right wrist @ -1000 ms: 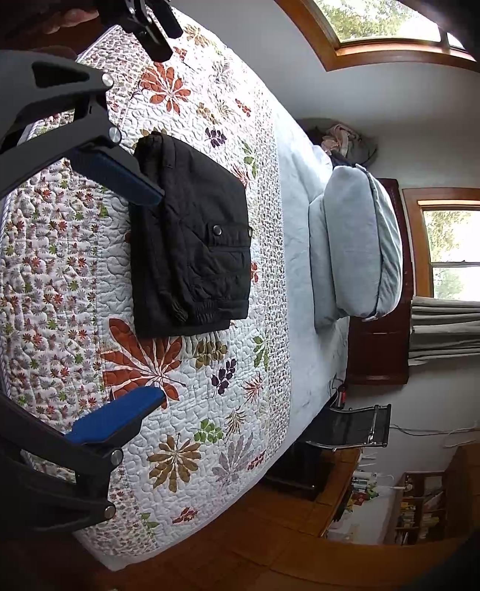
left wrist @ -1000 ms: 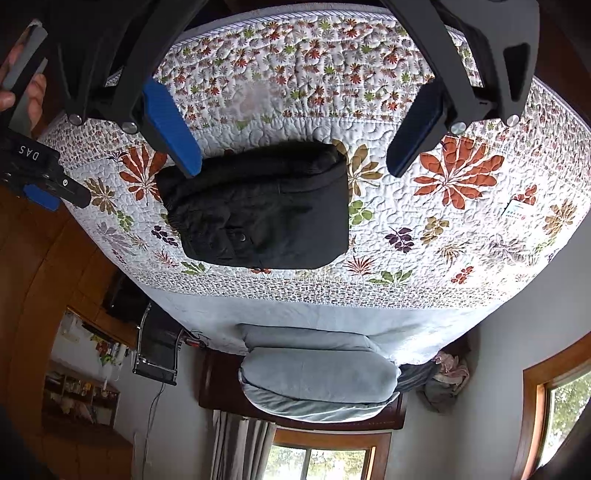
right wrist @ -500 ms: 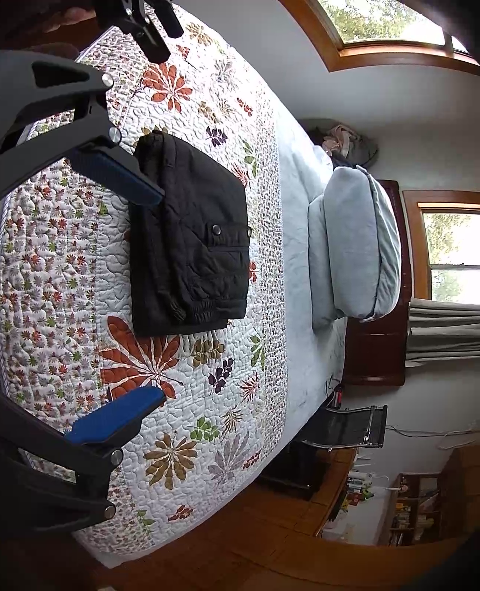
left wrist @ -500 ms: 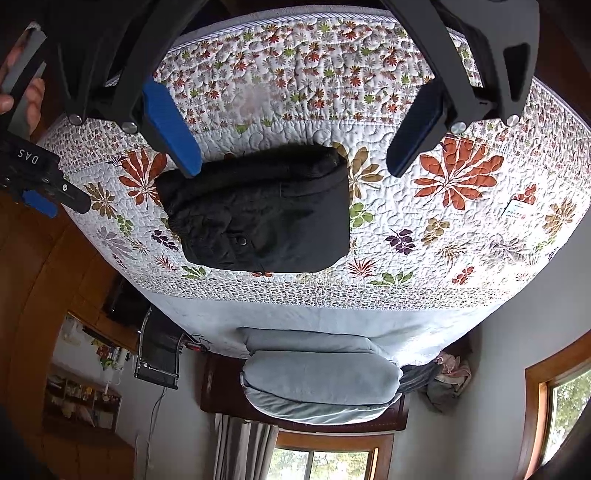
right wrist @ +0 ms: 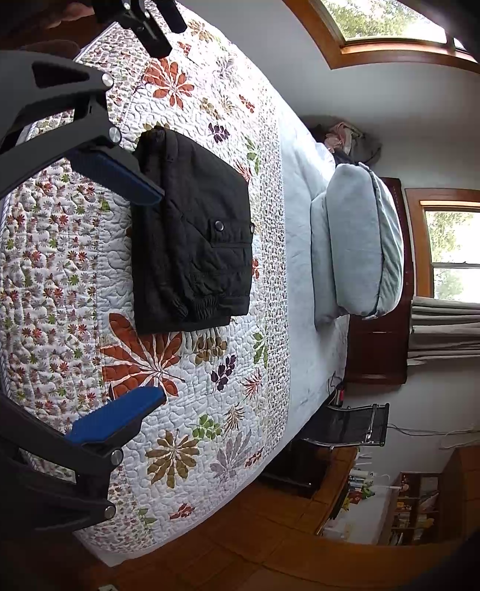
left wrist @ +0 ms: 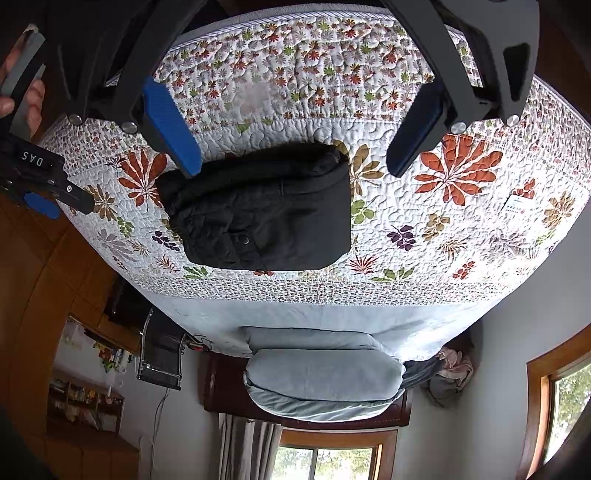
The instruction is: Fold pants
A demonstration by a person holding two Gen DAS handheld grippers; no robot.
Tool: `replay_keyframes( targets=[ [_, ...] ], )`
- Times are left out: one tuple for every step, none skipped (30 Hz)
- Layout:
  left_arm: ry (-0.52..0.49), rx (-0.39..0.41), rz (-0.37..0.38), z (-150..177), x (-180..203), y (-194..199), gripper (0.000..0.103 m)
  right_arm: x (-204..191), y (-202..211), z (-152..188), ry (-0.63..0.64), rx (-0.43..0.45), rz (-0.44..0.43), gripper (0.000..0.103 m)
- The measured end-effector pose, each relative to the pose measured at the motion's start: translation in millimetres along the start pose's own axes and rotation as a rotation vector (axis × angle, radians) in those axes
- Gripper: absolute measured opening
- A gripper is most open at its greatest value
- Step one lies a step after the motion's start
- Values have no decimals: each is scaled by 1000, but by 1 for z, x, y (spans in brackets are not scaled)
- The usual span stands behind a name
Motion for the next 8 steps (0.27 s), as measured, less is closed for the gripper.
replay_keyframes(
  targets=[
    [0,-3,1,0,0,0,100,1,0,0,-2,0,0,99],
    [2,-5,0,0,0,0,100,1,0,0,-3,0,-1,99],
    [5,-8,-6,0,0,-1,100,1,0,1,-5,1,-1,99],
    [6,-12,-12,0,0,-2,100,1,0,1,-6,1,-1,100],
    [3,-17,-8,0,0,-2,100,2,0,1,-9,0,-2,100],
    [0,-22,-4,1,1,-2,100,2,0,1,-11,0,-4,100],
    [-3,-26,-2,2,2,-3,100,2,0,1,-12,1,-4,100],
    [-6,-26,-3,2,3,-3,100,2,0,1,-14,1,-4,100]
  ],
)
Point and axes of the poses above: each gripper's, at about its wrist camera, not at the fingertips, and y roughly against the way its jaws point, x to its right, z to its underside, the point moved 7 cm from there along -y, roughly the way its jaws point, and after that the axes turned 13 degrees about y, right-handed, at the moved point
